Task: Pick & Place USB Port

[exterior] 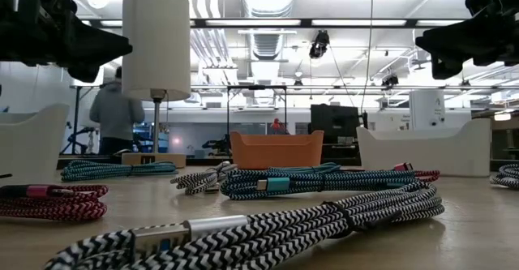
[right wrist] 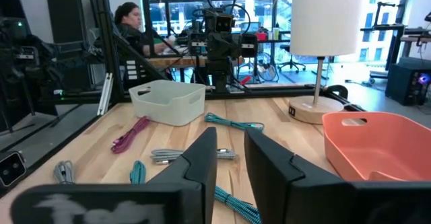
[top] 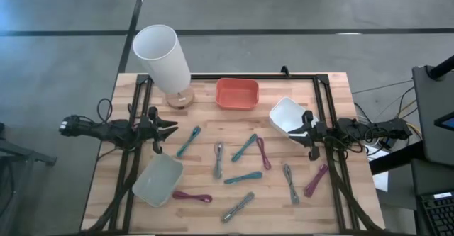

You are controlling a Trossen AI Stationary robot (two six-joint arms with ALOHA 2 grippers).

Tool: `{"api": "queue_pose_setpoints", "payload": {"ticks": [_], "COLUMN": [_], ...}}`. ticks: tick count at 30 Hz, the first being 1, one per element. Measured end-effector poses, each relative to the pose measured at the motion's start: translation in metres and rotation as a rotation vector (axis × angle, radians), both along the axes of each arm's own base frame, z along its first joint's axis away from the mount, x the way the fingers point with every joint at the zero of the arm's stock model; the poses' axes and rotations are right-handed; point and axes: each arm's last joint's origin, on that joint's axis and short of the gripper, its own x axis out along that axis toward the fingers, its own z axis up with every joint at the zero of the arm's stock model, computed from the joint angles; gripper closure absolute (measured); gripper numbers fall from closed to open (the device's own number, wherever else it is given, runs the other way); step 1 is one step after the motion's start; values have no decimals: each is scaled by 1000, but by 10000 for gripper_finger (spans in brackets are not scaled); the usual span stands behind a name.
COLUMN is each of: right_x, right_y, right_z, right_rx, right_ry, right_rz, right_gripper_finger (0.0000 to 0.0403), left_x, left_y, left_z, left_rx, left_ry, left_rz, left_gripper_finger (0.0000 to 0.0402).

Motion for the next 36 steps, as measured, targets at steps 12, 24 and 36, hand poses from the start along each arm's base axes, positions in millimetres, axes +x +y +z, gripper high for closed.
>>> {"api": "queue_pose_setpoints", "payload": {"ticks": [12,24,36], "right_x": [0,0,0], "right_y": [0,0,0], "right_z": [0,0,1], "right_rx": [2,87,88], "right_ry": [0,0,-8], "right_rz": [0,3,3], "right_gripper_finger": [321,314,336], "left_x": [0,0,0], "left_y": [0,0,0], "left_z": [0,2,6], "left_rx": [0,-26,-58], "left_ry": [0,-30,-69], "left_rz": [0,-1,-2], "left_gripper_finger": [303,303,303]}}
